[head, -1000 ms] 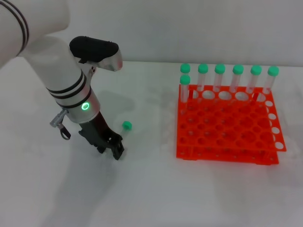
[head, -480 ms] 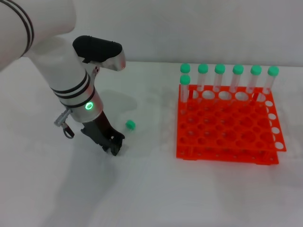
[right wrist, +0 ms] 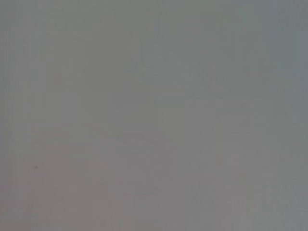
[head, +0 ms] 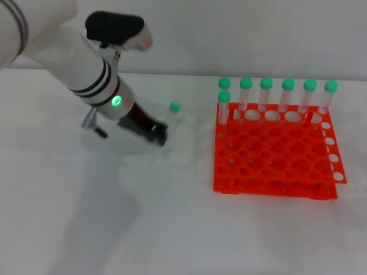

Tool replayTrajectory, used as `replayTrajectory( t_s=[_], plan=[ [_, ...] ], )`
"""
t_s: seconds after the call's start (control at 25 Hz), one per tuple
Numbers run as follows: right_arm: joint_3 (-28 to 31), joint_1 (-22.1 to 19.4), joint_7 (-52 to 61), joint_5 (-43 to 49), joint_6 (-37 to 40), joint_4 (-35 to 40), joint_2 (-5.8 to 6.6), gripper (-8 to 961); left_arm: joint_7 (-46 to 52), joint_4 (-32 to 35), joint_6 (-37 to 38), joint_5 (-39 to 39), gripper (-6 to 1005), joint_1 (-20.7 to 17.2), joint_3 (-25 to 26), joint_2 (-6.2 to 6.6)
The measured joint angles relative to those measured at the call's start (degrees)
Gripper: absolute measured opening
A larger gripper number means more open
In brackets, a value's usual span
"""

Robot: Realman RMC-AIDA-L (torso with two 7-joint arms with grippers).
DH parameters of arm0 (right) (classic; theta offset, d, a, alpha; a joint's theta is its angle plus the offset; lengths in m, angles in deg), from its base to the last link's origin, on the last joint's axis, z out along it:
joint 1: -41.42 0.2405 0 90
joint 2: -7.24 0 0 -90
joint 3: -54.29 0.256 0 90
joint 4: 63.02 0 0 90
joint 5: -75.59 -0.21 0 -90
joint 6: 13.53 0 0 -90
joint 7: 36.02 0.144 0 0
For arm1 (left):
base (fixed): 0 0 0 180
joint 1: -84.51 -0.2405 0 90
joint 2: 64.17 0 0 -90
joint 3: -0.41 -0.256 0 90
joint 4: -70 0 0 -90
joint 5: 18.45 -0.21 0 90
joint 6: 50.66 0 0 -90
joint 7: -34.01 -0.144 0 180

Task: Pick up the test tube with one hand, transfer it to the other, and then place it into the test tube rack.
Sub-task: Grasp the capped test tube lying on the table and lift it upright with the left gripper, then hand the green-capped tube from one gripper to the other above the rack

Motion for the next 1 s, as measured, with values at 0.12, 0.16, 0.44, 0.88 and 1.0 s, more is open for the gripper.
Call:
replayTrajectory(
  t_s=[0.12,0.16,0.44,0.88,1.0],
  plan=[
    [0.8,-0.3,0.0,0.0,-0.2,0.0,0.00,781,-11.8,-2.2,-2.4,19.0,185,-2.9,0.0,0.32],
    [1.0,-0.4,0.0,0.0,-0.3,0.0,0.00,780,-13.4,-2.7,-3.0,21.7,185,-3.6,0.0,0.28],
    [2.5,-1.5,0.0,0.0,-0.6,0.5,0.07,775,-34.3,-3.4,-12.7,57.4,185,-13.9,-0.1,-0.99],
    [2.5,-1.3,0.0,0.0,-0.4,1.1,0.02,766,-94.2,18.2,7.6,106.8,185,-34.3,0.3,-1.38],
    [2.5,-1.2,0.1,0.0,-0.3,1.1,0.01,763,-106.7,24.8,14.6,107.3,185,-38.0,0.1,-1.65]
  ],
)
